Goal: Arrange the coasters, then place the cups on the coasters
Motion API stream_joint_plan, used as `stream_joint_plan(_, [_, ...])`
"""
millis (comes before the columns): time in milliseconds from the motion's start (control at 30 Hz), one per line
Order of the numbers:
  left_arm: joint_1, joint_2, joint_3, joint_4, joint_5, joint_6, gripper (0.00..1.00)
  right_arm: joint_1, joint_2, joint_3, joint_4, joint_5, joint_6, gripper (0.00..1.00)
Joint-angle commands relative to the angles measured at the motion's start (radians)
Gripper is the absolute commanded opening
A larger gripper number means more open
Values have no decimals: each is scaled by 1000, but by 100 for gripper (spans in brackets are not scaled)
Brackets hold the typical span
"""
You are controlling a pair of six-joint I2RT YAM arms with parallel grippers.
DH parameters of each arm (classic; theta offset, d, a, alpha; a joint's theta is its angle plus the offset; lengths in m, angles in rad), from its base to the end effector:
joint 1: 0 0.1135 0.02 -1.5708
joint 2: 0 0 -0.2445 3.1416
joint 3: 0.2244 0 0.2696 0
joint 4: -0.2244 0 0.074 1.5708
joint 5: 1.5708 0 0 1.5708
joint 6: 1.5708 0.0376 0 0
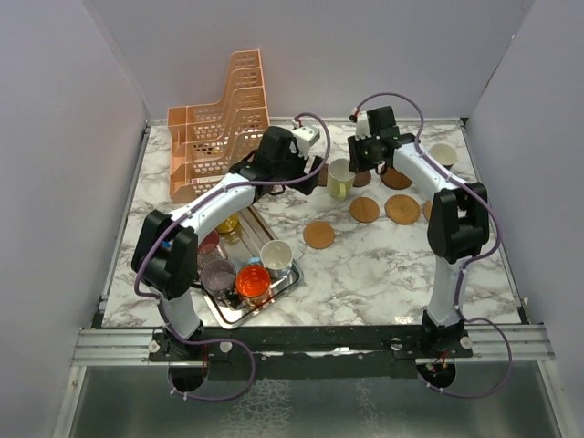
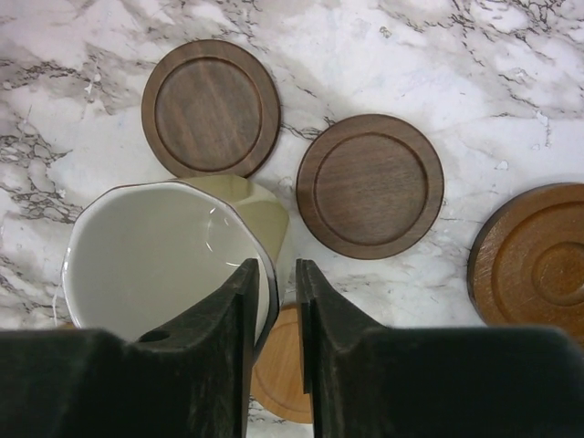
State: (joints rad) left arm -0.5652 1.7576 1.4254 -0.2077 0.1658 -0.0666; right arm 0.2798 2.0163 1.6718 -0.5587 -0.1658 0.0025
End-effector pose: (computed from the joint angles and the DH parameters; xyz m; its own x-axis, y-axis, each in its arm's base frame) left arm 0.3587 -0.2349 0.2676 -0.4762 0.2243 -0.8502 0.6175 0.7737 -0.1417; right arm 0.4421 0.1335 0.2146 -0.7557 -0.2146 -0.6188 -0.3687 0.9203 0.1312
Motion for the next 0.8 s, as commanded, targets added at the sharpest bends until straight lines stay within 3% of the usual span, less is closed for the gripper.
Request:
stream_joint_plan(0, [-7, -47, -28, 44, 38, 65, 88, 12, 25, 48, -30, 4, 8, 20])
stream_joint_plan(233, [-21, -55, -67, 51, 102, 156, 92, 12, -15, 78, -48, 16, 13, 2])
stream_joint_plan(500, [-109, -52, -159, 4, 122, 394, 93, -24, -195, 56, -58, 20, 10, 1])
stream_joint_plan(767, [-199, 15, -175, -82, 55, 580, 99, -233, -380, -21, -64, -82, 20, 1])
